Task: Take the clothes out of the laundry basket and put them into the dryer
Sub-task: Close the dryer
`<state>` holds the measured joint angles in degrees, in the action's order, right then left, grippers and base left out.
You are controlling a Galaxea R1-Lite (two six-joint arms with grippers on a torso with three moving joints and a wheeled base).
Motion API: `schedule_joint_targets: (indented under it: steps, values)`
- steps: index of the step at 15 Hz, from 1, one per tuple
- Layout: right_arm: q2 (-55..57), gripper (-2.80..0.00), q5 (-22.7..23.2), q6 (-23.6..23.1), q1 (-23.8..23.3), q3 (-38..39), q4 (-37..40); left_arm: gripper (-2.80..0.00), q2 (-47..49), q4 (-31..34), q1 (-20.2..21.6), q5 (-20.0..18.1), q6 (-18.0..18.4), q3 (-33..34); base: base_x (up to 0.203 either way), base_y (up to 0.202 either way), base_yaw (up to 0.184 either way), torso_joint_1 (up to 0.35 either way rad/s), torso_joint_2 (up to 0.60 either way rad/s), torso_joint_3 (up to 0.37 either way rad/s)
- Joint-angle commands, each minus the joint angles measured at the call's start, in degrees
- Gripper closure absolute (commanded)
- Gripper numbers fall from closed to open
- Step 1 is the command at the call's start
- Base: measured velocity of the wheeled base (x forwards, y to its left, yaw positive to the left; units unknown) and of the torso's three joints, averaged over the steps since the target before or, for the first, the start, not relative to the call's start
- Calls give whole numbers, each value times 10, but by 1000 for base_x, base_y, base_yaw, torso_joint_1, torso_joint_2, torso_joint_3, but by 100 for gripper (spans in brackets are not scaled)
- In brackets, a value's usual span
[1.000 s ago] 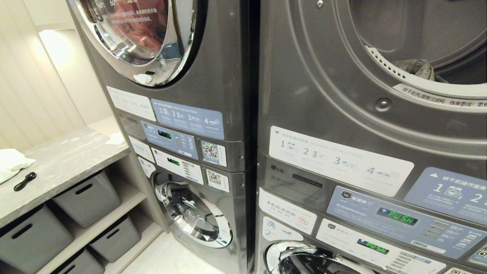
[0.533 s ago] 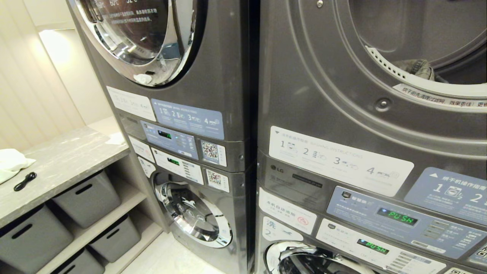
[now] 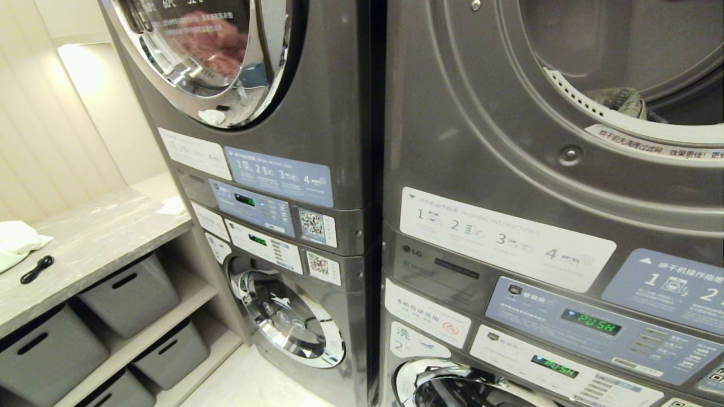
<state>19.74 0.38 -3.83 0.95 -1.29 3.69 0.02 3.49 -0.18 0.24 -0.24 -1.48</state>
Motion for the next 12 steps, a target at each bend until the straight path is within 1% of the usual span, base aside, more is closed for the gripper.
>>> schedule_joint_targets:
  steps: [1, 2, 4, 6, 9, 12]
  values:
    - [9, 0, 1, -1, -37, 0, 0, 0, -2, 0, 0, 0, 0, 0, 0, 0, 0, 0, 0, 0]
    - [-9, 0, 1, -2, -48, 1, -2, 0, -2, 0, 0, 0, 0, 0, 0, 0, 0, 0, 0, 0]
    - [-36, 0, 1, -2, -52, 3, -5, 0, -2, 0, 0, 0, 0, 1, 0, 0, 0, 0, 0, 0]
    - [-37, 0, 1, -3, -53, 13, -34, 0, -2, 0, 0, 0, 0, 0, 0, 0, 0, 0, 0, 0]
    - [-37, 0, 0, 8, -53, 13, -34, 0, -2, 0, 0, 0, 0, 0, 0, 0, 0, 0, 0, 0]
    - [-37, 0, 1, 2, -53, 13, -34, 0, -2, 0, 0, 0, 0, 0, 0, 0, 0, 0, 0, 0]
